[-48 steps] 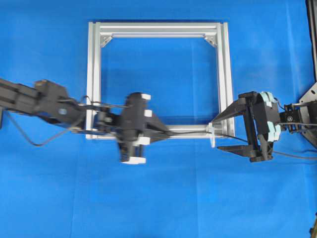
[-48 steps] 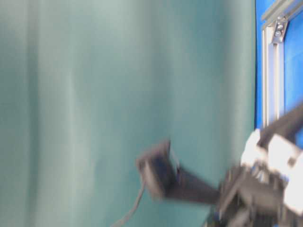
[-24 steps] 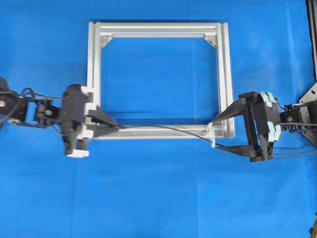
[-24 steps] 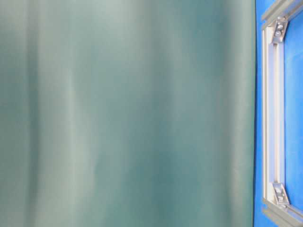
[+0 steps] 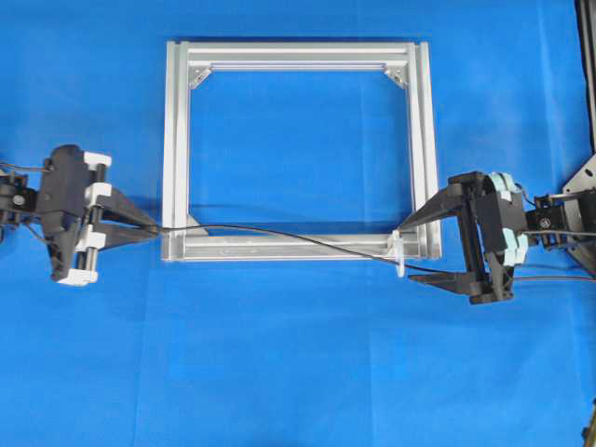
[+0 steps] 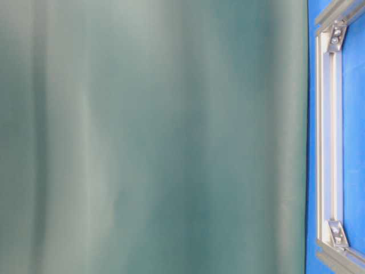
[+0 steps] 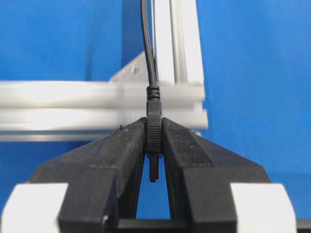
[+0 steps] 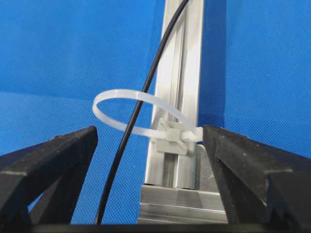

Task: Insert the wire through the string loop located on the right side.
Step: 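Open the left gripper to release the USB plug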

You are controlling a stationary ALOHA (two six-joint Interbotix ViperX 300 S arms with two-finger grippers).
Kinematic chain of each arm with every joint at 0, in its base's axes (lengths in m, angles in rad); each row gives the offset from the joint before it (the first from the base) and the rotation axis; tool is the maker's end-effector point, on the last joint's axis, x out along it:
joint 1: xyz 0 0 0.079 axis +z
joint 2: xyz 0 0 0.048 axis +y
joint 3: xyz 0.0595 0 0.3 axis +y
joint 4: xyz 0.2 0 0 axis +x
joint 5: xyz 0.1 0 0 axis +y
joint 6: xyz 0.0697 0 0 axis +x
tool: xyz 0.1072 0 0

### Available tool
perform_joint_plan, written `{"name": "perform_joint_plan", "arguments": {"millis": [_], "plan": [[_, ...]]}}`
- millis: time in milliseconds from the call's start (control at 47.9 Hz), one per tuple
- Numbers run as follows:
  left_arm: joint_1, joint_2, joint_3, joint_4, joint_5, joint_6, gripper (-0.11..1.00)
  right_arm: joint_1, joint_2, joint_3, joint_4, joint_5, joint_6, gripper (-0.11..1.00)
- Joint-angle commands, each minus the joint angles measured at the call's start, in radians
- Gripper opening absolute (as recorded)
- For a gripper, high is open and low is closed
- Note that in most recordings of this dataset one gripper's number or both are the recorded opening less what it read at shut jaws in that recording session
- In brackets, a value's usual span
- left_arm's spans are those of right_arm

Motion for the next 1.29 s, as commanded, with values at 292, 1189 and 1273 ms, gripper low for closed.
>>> {"name": "perform_joint_plan", "arguments": {"millis": [292, 1189, 1273], "plan": [[-0.009, -0.025, 0.009, 0.002, 0.061, 0.011, 0.08, 0.000, -0.012, -0.049, 0.000, 0.054, -0.003, 0.93], [-0.029, -0.032, -0.008, 0.002, 0.101, -0.005, 0.85, 0.002, -0.089, -0.067, -0.002, 0.137, -0.015, 0.93], [-0.029, -0.054, -0.021, 0.002, 0.110, -0.009, 0.85, 0.000, -0.101, -0.074, 0.000, 0.144, -0.018, 0.93]]}}
